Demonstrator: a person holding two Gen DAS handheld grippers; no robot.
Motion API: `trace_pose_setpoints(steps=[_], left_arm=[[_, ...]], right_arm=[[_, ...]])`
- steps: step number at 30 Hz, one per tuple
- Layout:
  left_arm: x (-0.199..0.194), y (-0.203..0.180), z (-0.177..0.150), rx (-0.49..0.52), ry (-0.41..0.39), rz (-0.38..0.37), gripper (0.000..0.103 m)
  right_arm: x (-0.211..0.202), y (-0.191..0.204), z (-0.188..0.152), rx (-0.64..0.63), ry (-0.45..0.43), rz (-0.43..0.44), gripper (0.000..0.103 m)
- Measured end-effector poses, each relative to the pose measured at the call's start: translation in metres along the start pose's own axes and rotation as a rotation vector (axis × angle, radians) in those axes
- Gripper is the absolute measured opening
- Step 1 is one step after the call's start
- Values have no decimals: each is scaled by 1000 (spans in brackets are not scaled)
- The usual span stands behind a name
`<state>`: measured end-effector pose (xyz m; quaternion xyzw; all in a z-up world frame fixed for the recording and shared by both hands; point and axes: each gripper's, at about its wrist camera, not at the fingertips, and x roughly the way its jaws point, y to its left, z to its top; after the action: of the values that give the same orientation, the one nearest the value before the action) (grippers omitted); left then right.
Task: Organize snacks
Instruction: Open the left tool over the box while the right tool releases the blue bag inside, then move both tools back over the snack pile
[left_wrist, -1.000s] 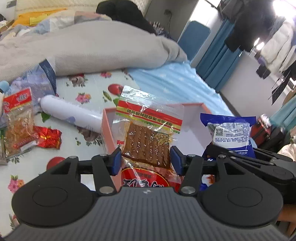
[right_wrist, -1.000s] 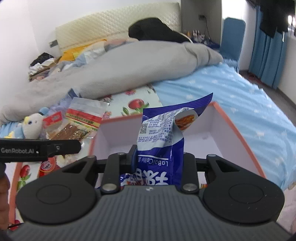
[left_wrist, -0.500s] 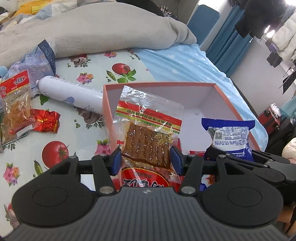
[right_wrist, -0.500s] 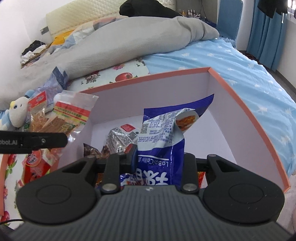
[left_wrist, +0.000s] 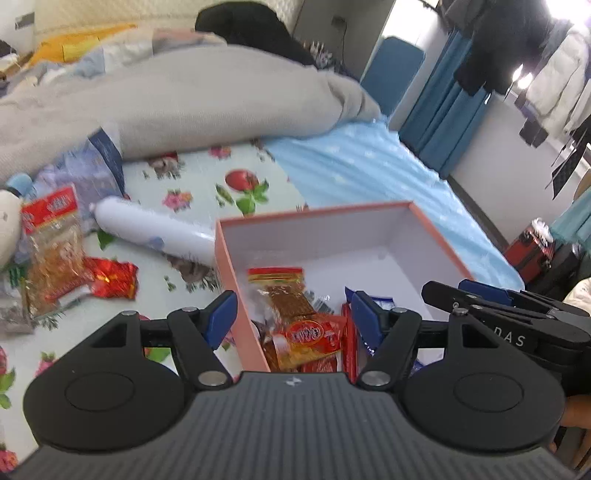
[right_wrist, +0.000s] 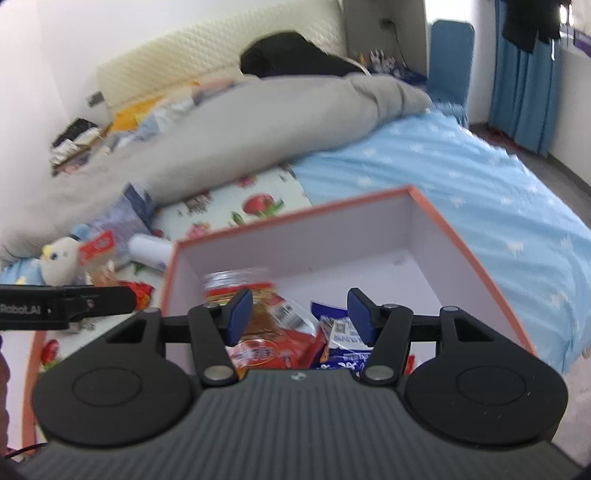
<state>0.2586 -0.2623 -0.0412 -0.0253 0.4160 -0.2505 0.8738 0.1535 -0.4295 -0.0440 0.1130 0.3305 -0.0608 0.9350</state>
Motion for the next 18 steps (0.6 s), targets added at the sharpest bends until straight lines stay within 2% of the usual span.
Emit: trace_pose_setpoints(steps=[9,13,18], left_arm=[[-83,8,-3,52,-134,24,73],[-117,18,-13,72,-173,30,73],[-153,31,-28,72,-214,75,73]], right_arm=[[-50,40,10,-17,-97,67,59],[-71,57,8,-15,-129,100,59],[-88,75,-2,-3,-148,153,59]])
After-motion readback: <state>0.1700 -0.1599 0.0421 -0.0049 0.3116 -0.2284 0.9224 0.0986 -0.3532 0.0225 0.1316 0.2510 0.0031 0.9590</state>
